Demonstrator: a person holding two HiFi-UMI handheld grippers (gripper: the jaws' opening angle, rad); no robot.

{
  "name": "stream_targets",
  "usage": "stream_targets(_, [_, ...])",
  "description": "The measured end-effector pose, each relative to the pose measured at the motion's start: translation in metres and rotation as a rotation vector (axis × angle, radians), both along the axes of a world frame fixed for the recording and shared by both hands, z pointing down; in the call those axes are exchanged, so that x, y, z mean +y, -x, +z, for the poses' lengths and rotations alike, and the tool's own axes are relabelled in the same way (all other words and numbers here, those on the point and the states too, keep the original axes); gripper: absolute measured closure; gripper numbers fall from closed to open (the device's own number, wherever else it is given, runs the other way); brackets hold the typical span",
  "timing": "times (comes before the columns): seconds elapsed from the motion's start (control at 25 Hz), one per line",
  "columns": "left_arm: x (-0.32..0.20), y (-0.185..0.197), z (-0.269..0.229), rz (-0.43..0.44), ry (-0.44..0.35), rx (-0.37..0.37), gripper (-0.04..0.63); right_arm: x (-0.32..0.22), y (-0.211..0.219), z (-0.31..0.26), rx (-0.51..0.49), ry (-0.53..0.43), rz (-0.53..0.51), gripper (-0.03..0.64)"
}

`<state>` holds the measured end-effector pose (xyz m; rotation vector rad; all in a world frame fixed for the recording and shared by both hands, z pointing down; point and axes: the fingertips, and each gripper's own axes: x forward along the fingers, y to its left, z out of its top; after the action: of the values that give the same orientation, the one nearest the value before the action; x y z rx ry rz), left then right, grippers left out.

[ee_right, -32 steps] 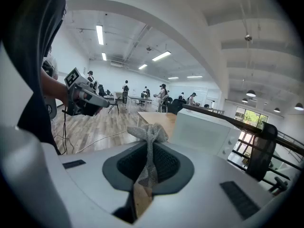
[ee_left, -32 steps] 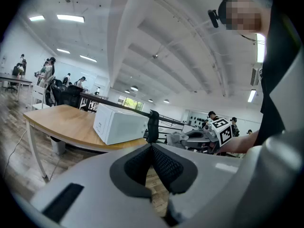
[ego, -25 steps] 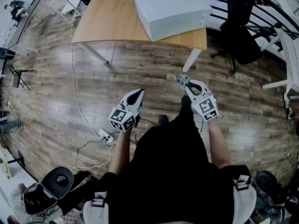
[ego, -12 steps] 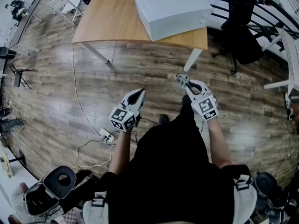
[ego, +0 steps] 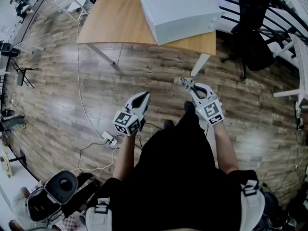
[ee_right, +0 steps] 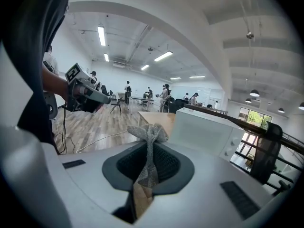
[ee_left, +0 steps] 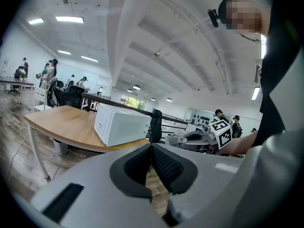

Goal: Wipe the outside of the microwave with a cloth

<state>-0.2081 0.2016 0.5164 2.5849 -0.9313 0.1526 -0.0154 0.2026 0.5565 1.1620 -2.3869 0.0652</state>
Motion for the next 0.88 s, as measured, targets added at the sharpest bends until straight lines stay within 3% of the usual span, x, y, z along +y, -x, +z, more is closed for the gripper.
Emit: stream_targets(0.88, [-0.074,-0.083,-0.008,-0.149,0.002,-0.032,0.592,-0.106,-0.067,0.009,0.05,-0.034,-0.194,0.58])
